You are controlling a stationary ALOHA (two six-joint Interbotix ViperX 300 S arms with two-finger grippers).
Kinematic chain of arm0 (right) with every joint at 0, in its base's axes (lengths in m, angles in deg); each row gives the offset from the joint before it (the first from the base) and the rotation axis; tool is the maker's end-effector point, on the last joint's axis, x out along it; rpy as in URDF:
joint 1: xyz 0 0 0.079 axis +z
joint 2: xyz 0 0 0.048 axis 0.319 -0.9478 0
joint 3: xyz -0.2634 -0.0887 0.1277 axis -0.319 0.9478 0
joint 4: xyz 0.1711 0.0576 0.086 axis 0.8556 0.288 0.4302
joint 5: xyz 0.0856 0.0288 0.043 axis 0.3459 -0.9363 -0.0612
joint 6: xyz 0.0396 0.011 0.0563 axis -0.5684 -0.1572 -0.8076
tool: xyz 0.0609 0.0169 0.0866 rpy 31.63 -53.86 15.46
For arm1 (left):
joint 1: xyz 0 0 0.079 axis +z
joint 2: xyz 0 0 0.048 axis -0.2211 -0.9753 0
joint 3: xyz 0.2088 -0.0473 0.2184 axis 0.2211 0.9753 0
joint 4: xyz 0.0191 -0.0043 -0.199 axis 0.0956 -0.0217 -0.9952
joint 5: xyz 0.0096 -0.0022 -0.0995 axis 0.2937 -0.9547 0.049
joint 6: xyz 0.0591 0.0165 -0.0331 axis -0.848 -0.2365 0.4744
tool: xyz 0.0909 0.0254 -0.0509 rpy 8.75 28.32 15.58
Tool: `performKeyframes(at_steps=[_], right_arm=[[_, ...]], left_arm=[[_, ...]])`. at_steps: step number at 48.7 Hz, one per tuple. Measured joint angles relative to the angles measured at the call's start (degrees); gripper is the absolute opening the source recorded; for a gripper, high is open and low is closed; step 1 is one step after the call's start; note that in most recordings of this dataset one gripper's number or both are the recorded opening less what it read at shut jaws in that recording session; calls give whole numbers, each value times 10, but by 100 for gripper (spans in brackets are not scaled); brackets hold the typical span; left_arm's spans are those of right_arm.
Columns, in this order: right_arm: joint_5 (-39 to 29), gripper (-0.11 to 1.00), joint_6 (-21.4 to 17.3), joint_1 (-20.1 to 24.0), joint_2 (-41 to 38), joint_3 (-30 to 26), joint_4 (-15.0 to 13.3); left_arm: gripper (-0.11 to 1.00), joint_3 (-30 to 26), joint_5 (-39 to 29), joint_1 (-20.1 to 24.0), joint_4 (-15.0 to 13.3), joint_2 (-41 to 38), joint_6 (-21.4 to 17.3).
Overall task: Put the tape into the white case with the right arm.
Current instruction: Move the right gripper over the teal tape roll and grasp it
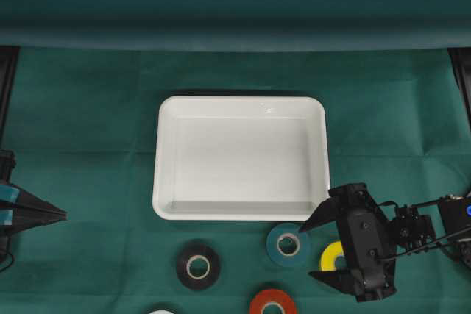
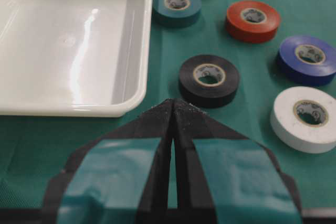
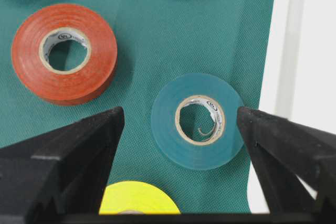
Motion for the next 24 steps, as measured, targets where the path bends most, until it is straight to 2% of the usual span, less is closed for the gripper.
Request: performKeyframes(at_steps=[24], right_arm=[[0,81,0,0,-110,-32,0]], left_arm=[[0,6,0,0,0,0,2]])
